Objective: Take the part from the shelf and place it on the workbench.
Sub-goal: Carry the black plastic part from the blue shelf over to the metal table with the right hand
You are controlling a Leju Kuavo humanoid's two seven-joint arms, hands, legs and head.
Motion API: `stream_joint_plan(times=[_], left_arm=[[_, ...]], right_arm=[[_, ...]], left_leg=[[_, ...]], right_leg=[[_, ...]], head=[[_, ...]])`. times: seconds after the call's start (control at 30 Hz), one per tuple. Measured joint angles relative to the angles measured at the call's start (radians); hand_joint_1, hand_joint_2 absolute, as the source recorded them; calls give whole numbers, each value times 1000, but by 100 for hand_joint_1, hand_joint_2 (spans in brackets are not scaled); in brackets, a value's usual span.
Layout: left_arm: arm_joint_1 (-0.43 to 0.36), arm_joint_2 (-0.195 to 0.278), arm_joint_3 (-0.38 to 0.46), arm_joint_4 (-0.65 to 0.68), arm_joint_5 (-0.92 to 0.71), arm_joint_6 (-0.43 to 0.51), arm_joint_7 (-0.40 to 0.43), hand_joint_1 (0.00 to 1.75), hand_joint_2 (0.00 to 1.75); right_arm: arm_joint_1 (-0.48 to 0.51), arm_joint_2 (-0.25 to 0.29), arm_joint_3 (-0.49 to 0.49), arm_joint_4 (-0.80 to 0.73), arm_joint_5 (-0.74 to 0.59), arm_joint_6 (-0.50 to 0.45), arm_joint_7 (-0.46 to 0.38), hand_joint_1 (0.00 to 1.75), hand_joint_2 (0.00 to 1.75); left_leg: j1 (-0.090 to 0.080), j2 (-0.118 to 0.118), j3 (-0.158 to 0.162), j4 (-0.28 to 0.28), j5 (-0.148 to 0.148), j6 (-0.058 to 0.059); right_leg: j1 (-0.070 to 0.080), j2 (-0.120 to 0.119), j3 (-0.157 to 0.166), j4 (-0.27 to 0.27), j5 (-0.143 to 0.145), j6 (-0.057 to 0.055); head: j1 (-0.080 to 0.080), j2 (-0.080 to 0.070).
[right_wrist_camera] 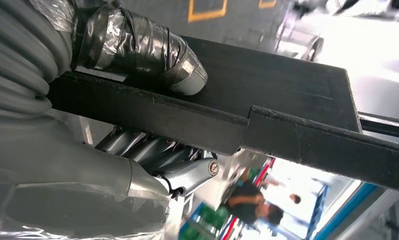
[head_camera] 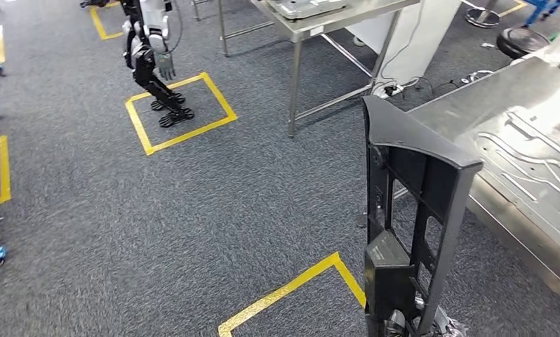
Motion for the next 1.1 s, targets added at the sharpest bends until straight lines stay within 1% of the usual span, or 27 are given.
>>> stream_joint_plan(times=[0.03,0.07,0.1,0.13,0.2,0.23,0.27,0.3,0.33,0.37,0.4,0.43,0.5,0.57,0.63,0.67,0.7,0.77,0.8,0.83,0.87,0.9,0.93,1.0,1.03,1.07,1.1], left_arm=[[-1,0,0,0,0,0,1,0,175],[-2,0,-1,0,1,0,2,0,175],[-4,0,-2,0,0,0,4,0,175],[-6,-1,-4,0,0,0,5,0,175],[-8,-1,-8,0,-3,0,8,0,175],[-6,-1,-9,0,-6,1,11,0,175],[-4,-1,-10,0,-9,1,14,0,175],[-1,-1,-11,0,-13,1,19,0,175],[0,-1,-12,0,-16,1,23,0,175],[1,-1,-13,0,-18,1,26,0,175],[0,0,-14,0,-20,2,28,0,175],[-1,0,-15,0,-21,2,31,0,175],[-1,1,-15,0,-23,3,34,0,175],[-3,2,-15,0,-25,4,36,0,175],[-7,1,-16,0,-27,4,36,0,175],[-8,0,-16,-1,-27,4,36,0,175],[-9,-1,-16,-1,-27,4,36,0,175],[-6,-1,-16,-1,-27,4,36,0,175],[-3,-1,-16,-2,-26,4,36,0,175],[-2,0,-16,-2,-26,4,36,0,175],[-2,0,-16,-2,-26,4,36,0,175],[-3,0,-16,-2,-26,4,36,0,175],[-4,0,-16,-2,-26,3,36,0,175],[-5,-1,-16,-2,-26,2,36,0,175],[-6,-1,-16,-2,-26,2,36,0,175],[-7,-2,-16,-2,-26,2,36,0,175],[-9,-2,-16,-2,-26,2,36,0,175]], right_arm=[[1,2,0,0,29,-18,9,175,175],[3,4,-2,0,67,-42,21,175,175],[5,8,-5,0,111,-71,34,175,175],[8,11,-9,0,161,-105,49,175,175],[12,17,-15,1,287,-183,88,175,175],[12,19,-18,2,365,-225,113,175,175],[12,21,-21,5,448,-266,138,175,175],[12,23,-24,9,533,-303,165,175,175],[12,24,-29,13,614,-335,192,175,175],[12,24,-33,18,682,-358,215,175,175],[13,24,-37,24,737,-375,235,175,175],[13,24,-39,30,774,-386,250,175,175],[12,24,-44,39,803,-397,264,175,175],[13,24,-47,45,813,-402,274,175,175],[14,22,-47,49,836,-405,307,175,175],[13,18,-45,51,852,-409,335,175,175],[11,10,-41,52,868,-413,366,175,175],[4,-12,-28,56,893,-419,418,175,175],[0,-23,-20,59,901,-420,437,175,175],[-2,-33,-12,63,906,-420,452,175,175],[-3,-43,-4,66,910,-420,466,175,175],[-3,-53,4,69,912,-420,478,175,175],[-4,-62,11,71,914,-420,487,175,175],[-7,-75,25,74,916,-420,494,175,175],[-9,-80,30,74,917,-420,495,175,175],[-11,-84,35,75,918,-420,496,175,175],[-12,-87,38,76,919,-420,497,175,175]], left_leg=[[-2,10,4,0,-3,-5],[-4,19,8,-1,-6,-11],[-3,30,13,-4,-7,-16],[-1,25,17,-3,-12,-22],[3,-21,4,41,-46,-29],[5,-54,-19,93,-76,-30],[6,-76,-50,158,-108,-31],[6,-87,-83,221,-131,-32],[6,-91,-105,260,-136,-32],[6,-94,-113,266,-122,-32],[6,-98,-103,231,-87,-31],[7,-109,-81,169,-45,-29],[8,-156,-39,58,4,-23],[5,-180,-27,26,6,-17],[5,-159,-23,19,11,-6],[6,-147,-20,14,14,1],[8,-133,-18,8,17,8],[6,-103,-16,3,18,17],[5,-86,-16,3,17,19],[4,-71,-16,3,15,20],[3,-56,-14,3,12,20],[3,-42,-11,3,10,19],[3,-29,-6,3,6,17],[1,-7,3,3,-2,10],[-1,3,7,3,-6,5],[-3,12,11,1,-9,0],[-5,22,16,-2,-11,-5]], right_leg=[[5,-10,11,-24,3,-6],[10,-8,11,-28,-1,-11],[10,6,11,-31,1,-17],[8,18,13,-36,3,-23],[1,41,20,-47,8,-36],[-1,52,23,-50,10,-41],[-1,65,23,-50,10,-45],[0,79,22,-49,10,-47],[1,95,23,-47,10,-47],[1,111,23,-45,9,-47],[1,128,24,-41,7,-46],[0,143,24,-37,5,-44],[0,170,20,-27,0,-35],[-2,192,12,-22,0,-23],[-4,205,7,-25,4,-9],[-3,187,4,-18,-1,-3],[-1,157,-7,4,-16,2],[-1,91,-56,105,-72,11],[-4,77,-88,169,-100,15],[-6,72,-113,217,-115,18],[-8,69,-122,233,-110,20],[-9,65,-110,211,-87,21],[-10,55,-81,154,-52,20],[-3,11,-13,25,-2,9],[2,-4,6,-13,7,2],[7,-11,11,-27,5,-5],[10,0,10,-29,5,-11]], head=[[0,0],[0,0],[0,0],[0,0],[0,0],[-1,0],[-1,0],[-1,0],[-1,0],[-1,0],[-1,0],[-1,0],[-1,0],[-1,0],[-1,0],[0,0],[1,0],[4,0],[4,0],[4,0],[4,0],[4,0],[4,0],[4,0],[4,0],[3,0],[3,0]])
